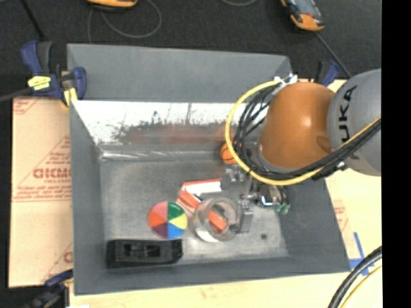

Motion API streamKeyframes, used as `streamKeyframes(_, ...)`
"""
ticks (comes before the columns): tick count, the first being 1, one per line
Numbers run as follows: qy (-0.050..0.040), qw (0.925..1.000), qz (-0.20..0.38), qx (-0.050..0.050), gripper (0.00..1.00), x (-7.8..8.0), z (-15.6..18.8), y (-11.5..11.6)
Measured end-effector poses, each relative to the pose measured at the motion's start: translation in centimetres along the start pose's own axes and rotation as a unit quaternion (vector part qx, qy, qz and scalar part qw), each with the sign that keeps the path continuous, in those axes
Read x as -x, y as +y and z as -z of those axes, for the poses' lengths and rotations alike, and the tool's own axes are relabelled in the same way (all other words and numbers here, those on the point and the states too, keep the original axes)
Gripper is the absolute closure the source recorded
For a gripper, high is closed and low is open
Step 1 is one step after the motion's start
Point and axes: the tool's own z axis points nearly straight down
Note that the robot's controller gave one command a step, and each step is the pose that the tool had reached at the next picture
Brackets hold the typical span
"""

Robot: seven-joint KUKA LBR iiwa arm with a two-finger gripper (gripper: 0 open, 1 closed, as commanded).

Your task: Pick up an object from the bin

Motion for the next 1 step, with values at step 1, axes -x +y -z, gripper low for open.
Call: streamKeyframes(1,-0.0041,1.0,0.003,0.0,0.0,0.67,-4.6,0.04)
